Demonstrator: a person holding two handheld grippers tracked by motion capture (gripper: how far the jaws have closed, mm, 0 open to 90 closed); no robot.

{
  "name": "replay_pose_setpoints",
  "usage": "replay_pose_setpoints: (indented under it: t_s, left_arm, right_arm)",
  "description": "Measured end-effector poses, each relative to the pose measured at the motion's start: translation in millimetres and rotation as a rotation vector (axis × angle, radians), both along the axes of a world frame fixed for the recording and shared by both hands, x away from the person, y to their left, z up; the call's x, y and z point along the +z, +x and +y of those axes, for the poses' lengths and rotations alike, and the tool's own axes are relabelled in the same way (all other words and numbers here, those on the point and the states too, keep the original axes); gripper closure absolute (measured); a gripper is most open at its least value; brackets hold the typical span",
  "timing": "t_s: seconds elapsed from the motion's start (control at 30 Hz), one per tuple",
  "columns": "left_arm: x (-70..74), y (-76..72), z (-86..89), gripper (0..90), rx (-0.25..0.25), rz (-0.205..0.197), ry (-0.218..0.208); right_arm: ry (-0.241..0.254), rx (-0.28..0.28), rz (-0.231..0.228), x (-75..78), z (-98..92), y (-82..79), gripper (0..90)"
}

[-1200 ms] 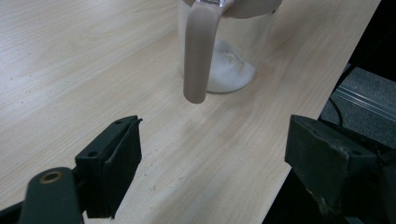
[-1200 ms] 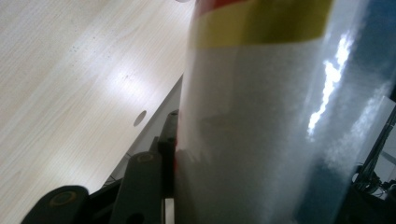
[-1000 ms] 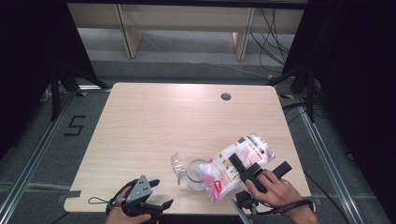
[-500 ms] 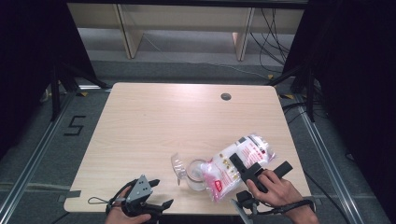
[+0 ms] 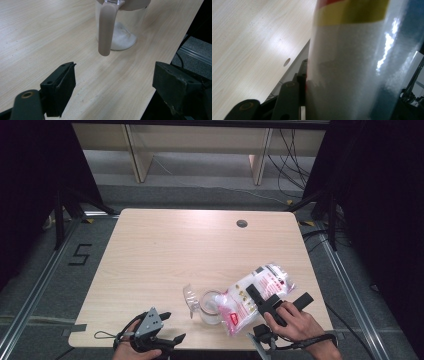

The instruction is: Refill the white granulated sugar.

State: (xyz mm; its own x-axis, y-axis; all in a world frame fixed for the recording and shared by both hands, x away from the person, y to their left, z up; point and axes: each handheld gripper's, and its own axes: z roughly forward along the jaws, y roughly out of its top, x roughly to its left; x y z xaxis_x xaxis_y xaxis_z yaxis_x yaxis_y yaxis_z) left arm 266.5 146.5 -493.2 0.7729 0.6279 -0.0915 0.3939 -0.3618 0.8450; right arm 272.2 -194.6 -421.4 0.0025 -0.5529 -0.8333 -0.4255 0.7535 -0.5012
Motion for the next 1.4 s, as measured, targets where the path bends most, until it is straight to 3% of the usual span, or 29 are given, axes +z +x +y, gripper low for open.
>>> replay_pose_setpoints:
  t_s: [1.4]
  left_arm:
    - [0.9, -0.4, -0.2, 18.1, 0.003, 0.004, -0.002]
  right_arm:
    - [-0.020, -0.002, 0.002, 2.3, -0.8, -0.4, 63.6]
